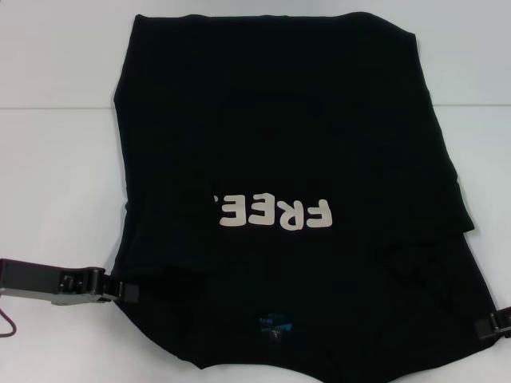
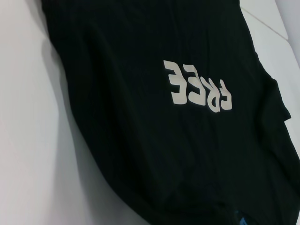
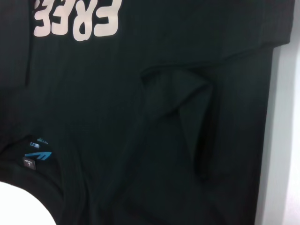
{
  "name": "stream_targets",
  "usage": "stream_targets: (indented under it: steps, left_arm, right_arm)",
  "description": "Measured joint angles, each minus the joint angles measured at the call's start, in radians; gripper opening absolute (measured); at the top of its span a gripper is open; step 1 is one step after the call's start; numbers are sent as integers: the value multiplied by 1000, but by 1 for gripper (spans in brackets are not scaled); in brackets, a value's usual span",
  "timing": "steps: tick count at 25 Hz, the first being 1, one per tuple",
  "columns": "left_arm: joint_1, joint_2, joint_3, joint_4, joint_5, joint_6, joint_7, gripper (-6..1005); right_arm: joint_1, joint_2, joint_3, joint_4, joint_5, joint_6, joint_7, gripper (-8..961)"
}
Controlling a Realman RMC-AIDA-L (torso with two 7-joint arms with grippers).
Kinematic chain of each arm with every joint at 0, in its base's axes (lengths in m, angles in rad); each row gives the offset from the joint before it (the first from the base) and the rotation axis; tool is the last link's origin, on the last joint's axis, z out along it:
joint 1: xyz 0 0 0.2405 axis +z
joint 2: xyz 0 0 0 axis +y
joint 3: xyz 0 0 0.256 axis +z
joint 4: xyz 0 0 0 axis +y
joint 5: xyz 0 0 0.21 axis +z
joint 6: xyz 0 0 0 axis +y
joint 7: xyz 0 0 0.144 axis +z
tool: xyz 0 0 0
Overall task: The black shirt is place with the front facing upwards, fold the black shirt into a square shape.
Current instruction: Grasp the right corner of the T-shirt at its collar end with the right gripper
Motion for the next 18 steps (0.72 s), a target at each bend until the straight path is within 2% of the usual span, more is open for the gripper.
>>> stream_targets:
  steps: [13,18]
  left_arm:
    - [-1,0,0,0,-1,0,-1,34]
    - [-2,0,0,0,-1,0,0,35]
  right_arm:
    - [6,12,-1,0,-1,4,1,720]
    - [12,24,-4,0,-2,1,-2,718]
